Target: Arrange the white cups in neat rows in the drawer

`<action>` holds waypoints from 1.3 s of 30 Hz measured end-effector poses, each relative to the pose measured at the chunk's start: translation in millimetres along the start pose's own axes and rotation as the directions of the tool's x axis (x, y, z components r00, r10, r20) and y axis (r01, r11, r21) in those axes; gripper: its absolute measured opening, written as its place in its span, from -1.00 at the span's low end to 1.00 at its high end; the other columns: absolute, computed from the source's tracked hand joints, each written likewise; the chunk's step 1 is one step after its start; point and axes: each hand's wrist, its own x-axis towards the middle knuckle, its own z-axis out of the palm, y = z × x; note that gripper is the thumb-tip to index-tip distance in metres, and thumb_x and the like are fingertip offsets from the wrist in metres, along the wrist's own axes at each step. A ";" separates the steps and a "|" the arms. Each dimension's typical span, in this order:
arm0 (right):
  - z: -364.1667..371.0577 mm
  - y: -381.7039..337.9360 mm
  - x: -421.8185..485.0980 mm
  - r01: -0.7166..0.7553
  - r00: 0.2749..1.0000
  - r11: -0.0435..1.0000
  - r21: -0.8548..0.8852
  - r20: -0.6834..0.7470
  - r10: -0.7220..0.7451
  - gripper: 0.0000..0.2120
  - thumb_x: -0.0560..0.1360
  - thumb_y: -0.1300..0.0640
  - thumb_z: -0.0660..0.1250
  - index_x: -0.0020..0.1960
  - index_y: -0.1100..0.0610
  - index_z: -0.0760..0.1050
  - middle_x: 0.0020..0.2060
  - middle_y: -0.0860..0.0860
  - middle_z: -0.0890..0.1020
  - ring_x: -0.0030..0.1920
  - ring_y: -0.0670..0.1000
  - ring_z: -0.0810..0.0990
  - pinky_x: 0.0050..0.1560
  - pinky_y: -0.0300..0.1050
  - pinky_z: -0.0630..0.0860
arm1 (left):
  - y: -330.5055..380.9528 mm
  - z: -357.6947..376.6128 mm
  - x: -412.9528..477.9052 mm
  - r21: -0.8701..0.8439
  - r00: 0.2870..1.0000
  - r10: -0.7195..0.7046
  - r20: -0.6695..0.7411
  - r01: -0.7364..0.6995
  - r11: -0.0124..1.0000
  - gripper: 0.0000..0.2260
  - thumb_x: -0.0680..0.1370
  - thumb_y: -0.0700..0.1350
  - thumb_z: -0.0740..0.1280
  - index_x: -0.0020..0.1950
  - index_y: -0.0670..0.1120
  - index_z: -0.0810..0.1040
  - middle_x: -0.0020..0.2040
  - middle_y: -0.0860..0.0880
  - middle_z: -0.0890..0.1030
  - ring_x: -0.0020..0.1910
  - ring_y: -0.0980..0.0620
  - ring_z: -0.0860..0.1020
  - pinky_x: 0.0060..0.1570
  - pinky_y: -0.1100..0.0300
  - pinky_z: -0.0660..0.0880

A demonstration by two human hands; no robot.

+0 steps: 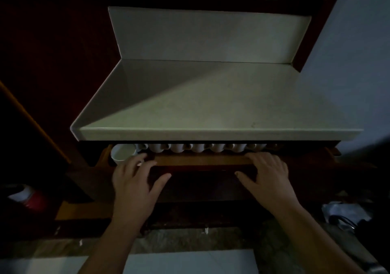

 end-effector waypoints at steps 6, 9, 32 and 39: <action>11.4 30.7 -52.1 -0.584 0.747 0.594 0.553 0.079 0.660 0.11 0.33 -0.32 0.48 0.66 -0.02 -0.05 0.62 -0.07 0.01 0.58 0.18 0.20 0.51 0.25 0.31 | 10.4 -0.7 -48.7 -0.521 0.690 -0.722 0.049 0.634 0.571 -0.08 0.42 0.00 0.59 0.63 0.04 0.11 0.63 -0.02 0.07 0.55 -0.17 0.23 0.42 -0.21 0.35; 18.3 35.6 -38.1 -0.646 0.711 0.497 0.580 0.220 0.667 0.23 0.35 -0.26 0.53 0.68 0.04 -0.23 0.66 -0.04 -0.14 0.65 0.12 -0.01 0.55 0.23 0.13 | 3.0 19.3 -33.0 -0.529 0.683 -0.713 0.155 0.667 0.524 0.10 0.35 0.13 0.62 0.66 0.07 -0.06 0.65 -0.03 0.03 0.57 -0.21 0.21 0.45 -0.27 0.32; 54.2 34.8 71.5 -0.587 0.731 0.479 0.653 0.173 0.660 0.30 0.36 -0.32 0.52 0.65 0.13 -0.33 0.66 0.01 -0.22 0.66 0.14 -0.09 0.58 0.26 0.11 | 18.2 62.2 77.6 -0.576 0.710 -0.688 0.150 0.628 0.523 0.21 0.38 0.18 0.59 0.65 -0.16 -0.23 0.67 -0.13 -0.15 0.64 -0.14 -0.03 0.53 0.04 0.09; 60.3 48.8 63.6 -0.606 0.748 0.520 0.602 0.210 0.629 0.08 0.39 -0.23 0.55 0.65 0.01 -0.06 0.64 0.02 0.04 0.52 0.24 0.32 0.39 0.27 0.41 | 0.3 70.4 65.3 -0.599 0.737 -0.655 0.163 0.602 0.528 0.09 0.43 0.03 0.60 0.68 -0.01 -0.13 0.66 -0.11 -0.01 0.59 -0.16 0.17 0.51 -0.10 0.24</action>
